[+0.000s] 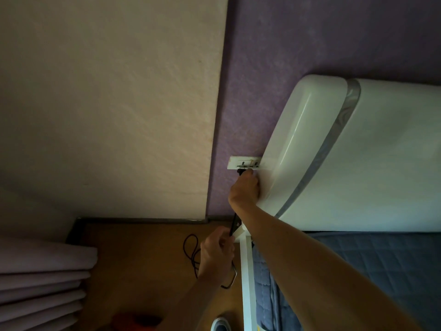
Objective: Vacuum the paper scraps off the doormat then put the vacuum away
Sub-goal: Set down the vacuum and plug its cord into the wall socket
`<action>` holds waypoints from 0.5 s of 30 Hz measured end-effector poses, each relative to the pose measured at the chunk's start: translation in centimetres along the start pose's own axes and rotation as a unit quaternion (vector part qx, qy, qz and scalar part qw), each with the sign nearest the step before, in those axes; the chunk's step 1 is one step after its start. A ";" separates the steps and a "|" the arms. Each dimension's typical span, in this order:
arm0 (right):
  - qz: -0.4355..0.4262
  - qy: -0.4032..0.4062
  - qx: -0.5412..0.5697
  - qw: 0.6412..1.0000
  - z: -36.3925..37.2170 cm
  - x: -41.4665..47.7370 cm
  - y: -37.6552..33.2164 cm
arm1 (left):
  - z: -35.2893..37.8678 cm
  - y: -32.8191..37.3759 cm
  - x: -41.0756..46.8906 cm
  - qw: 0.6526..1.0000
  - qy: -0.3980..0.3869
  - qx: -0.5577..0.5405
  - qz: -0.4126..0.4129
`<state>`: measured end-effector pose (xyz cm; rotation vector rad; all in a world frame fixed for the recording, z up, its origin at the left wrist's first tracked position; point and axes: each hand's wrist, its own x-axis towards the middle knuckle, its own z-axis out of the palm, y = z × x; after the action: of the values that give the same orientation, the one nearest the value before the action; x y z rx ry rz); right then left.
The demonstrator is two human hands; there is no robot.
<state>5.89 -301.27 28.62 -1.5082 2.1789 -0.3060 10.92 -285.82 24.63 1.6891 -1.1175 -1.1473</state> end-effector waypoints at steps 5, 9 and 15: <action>0.005 -0.001 -0.007 1.000 0.1 0.4 -0.2 | -0.1 -0.2 0.2 1.000 0.004 0.002 0.001; 0.011 0.012 -0.006 1.000 0.4 0.6 -0.3 | -0.3 -0.5 0.5 1.000 0.001 0.000 0.001; 0.000 0.021 -0.001 1.000 0.6 0.7 -0.2 | 0.0 -0.9 0.9 1.000 -0.003 -0.006 0.006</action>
<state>6.18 -301.90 27.99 -1.5160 2.2125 -0.3387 11.28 -286.39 23.60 1.6702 -1.1201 -1.1496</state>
